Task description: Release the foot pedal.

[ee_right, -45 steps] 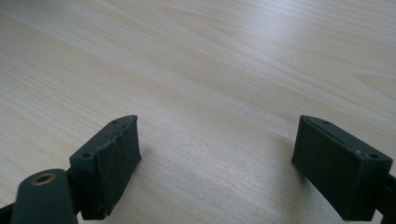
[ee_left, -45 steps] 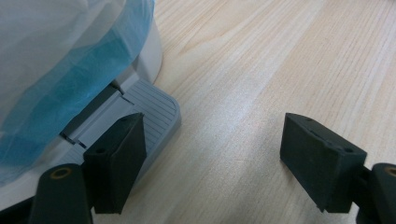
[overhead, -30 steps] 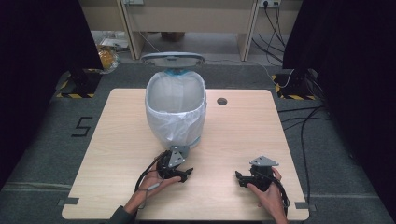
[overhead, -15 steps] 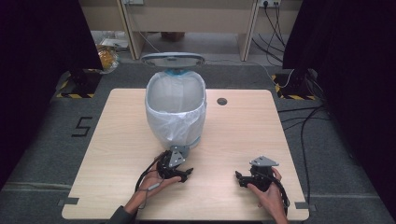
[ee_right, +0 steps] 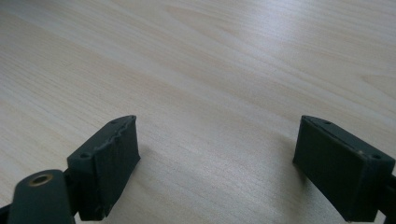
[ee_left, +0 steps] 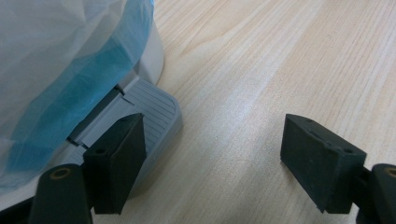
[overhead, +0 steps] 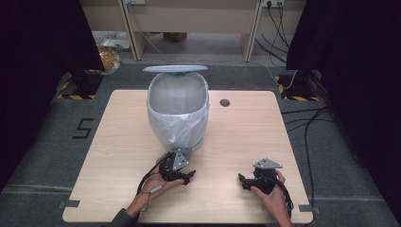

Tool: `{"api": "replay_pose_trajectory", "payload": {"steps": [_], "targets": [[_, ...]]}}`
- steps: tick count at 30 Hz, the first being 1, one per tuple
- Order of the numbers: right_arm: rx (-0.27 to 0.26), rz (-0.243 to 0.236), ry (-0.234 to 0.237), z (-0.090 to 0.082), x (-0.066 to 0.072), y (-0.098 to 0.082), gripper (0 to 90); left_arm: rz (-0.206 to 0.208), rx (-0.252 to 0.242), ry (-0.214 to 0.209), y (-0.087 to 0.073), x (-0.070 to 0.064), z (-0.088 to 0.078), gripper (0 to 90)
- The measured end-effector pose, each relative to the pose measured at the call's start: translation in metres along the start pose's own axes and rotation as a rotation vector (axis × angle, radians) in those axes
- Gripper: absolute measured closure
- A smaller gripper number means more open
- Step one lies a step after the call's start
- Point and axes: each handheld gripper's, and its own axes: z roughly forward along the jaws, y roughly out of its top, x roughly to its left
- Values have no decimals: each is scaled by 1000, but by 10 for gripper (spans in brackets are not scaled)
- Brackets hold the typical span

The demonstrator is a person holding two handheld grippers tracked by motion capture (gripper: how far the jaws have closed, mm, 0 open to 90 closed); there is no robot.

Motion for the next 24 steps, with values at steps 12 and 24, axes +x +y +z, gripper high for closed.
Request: {"api": "replay_pose_trajectory", "payload": {"steps": [12,24], "targets": [[-1,-4,1,0,0,0,138,-32,-7,-11,1,2,-3,218],[0,-5,2,0,0,0,137,-26,-25,2,7,3,-10,220]]}}
